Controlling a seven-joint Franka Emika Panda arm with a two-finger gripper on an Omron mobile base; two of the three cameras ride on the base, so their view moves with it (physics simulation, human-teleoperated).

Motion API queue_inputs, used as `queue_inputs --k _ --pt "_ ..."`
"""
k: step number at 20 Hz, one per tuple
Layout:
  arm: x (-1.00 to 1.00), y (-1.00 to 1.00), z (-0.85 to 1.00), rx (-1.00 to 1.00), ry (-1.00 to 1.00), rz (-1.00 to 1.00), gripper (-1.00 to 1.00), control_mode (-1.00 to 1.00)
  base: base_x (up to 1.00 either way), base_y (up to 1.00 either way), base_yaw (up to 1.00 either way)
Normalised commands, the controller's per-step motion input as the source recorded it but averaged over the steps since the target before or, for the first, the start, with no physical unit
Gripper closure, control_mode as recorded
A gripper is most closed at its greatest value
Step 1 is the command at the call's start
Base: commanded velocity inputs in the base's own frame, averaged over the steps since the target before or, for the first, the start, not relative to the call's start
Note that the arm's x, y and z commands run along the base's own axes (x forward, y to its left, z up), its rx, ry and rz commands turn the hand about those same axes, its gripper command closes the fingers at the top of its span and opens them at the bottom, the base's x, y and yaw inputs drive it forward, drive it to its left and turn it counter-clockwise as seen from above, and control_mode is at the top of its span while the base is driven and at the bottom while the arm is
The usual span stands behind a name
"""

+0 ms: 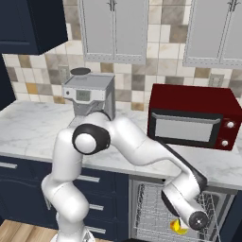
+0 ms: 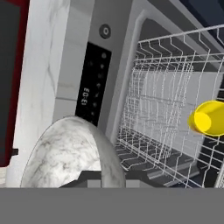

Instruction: Pick up the cup and bowl from the counter, place them in the dishwasher, and close the dishwasher door.

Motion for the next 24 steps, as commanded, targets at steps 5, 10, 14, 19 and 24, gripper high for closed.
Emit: queue_inputs --k 5,10,14,19,24 --pt "-0.02 0.06 -0.54 0.02 0.0 0.0 1.0 -1.0 0.0 0.0 0.0" --pt "-0.04 0.0 -0.49 0.01 0.0 0.0 1.0 -1.0 0.0 0.0 0.0" --pt "-0.08 -0.07 -0.22 0.0 0.0 0.0 1.0 -1.0 0.0 0.0 0.0" --pt "0.0 -0.21 -0.21 0.0 0.0 0.0 1.0 -1.0 0.0 0.0 0.0" --pt "0.02 -0.3 -0.38 -0.01 0.0 0.0 1.0 -1.0 0.0 0.0 0.0"
